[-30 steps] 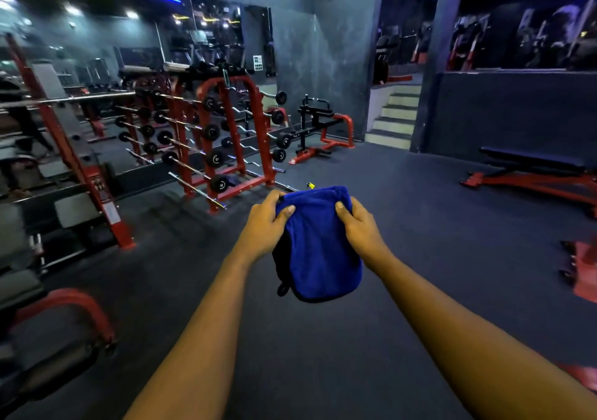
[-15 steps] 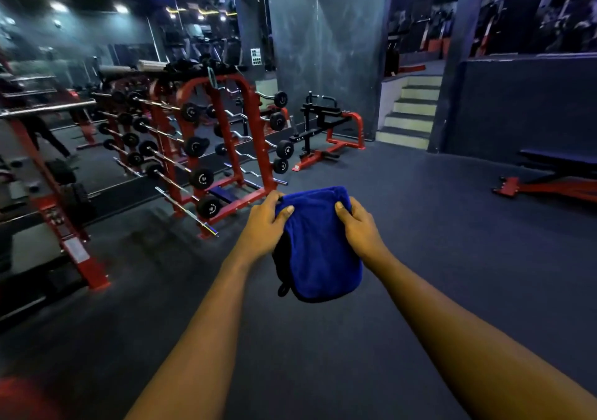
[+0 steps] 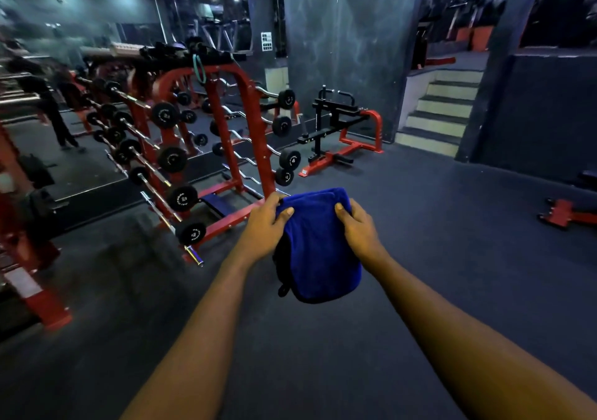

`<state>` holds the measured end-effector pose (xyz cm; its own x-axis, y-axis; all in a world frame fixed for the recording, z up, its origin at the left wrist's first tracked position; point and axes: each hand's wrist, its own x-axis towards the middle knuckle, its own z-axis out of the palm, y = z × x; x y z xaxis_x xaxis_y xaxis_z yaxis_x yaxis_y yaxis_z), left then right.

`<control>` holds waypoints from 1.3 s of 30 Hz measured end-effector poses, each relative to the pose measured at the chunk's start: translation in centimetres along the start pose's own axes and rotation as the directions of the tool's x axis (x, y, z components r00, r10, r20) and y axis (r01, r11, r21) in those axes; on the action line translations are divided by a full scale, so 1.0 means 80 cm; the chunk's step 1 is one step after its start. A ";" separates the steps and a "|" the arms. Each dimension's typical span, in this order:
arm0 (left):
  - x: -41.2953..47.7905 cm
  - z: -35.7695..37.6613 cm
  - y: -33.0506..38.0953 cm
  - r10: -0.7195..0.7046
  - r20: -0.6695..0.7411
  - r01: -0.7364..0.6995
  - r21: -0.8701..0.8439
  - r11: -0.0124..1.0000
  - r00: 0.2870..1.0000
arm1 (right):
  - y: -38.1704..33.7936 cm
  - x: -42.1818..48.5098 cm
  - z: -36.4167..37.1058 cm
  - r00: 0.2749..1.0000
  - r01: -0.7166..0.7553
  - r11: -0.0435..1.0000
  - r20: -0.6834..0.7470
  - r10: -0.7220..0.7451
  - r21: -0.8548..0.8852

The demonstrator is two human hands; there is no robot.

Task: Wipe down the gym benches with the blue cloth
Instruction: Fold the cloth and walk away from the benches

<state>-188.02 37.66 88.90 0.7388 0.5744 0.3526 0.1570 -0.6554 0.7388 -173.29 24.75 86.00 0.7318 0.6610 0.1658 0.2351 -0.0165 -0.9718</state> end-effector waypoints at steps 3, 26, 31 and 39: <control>0.105 0.019 -0.069 -0.003 0.006 0.002 0.014 1.000 1.000 | 0.039 0.118 0.024 1.000 -0.013 1.000 -0.013 0.013 -0.015; 0.757 0.172 -0.476 -0.169 0.210 0.160 0.061 0.985 0.963 | 0.306 0.804 0.142 0.948 -0.312 0.950 -0.069 0.311 0.004; 0.829 0.240 -0.575 -0.305 0.277 0.291 0.091 0.952 0.911 | 0.409 0.893 0.164 0.891 -0.449 0.893 -0.088 0.445 -0.030; 0.850 0.417 -0.821 -0.469 0.410 0.433 0.183 0.882 0.782 | 0.684 0.954 0.220 0.781 -0.625 0.772 -0.091 0.618 -0.118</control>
<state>-126.22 103.35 45.19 0.7729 0.5558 -0.3062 0.5787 -0.4193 0.6995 -115.82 87.51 42.51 0.7747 0.4378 -0.4564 -0.2003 -0.5147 -0.8337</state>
